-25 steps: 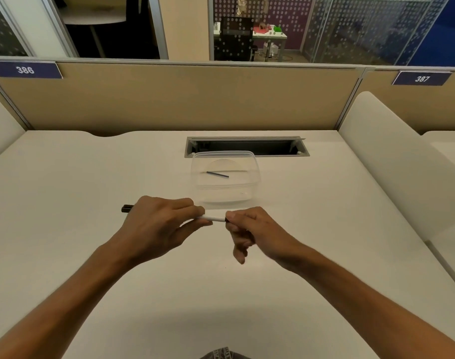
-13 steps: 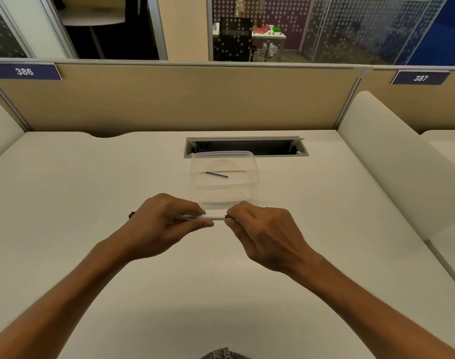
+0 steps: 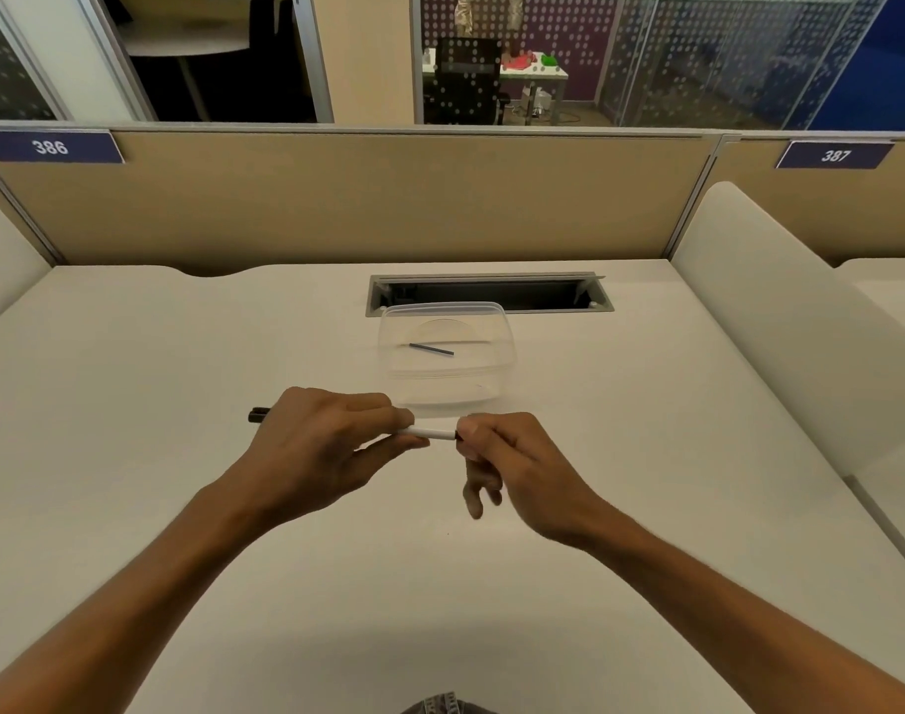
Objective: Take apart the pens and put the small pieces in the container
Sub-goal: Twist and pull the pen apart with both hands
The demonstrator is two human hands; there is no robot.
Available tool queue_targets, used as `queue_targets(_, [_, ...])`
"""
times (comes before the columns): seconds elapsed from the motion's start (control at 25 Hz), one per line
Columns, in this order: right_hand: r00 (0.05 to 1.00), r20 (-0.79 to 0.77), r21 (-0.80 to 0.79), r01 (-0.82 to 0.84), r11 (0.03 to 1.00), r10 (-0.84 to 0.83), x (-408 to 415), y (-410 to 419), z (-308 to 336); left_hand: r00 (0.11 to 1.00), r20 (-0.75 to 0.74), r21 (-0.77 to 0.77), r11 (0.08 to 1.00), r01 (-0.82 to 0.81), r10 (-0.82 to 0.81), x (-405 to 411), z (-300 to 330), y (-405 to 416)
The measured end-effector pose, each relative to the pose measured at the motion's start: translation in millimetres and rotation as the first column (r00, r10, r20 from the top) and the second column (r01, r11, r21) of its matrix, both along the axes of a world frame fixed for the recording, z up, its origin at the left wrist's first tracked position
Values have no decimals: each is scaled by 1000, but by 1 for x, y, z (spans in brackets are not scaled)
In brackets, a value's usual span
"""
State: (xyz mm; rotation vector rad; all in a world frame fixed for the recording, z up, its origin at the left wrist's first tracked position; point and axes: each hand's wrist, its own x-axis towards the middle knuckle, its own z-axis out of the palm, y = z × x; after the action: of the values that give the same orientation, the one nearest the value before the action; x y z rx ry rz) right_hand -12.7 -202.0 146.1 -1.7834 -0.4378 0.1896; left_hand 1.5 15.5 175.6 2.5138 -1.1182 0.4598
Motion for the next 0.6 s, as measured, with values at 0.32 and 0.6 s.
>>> queue_targets(0.32, [897, 438, -320, 210, 924, -52, -2, -3, -1, 989, -143, -95, 994, -52, 38, 5, -5, 0])
queue_targets(0.6, [587, 772, -503, 330, 798, 244, 7, -12, -1, 907, -419, -255, 965, -64, -51, 10, -7, 5])
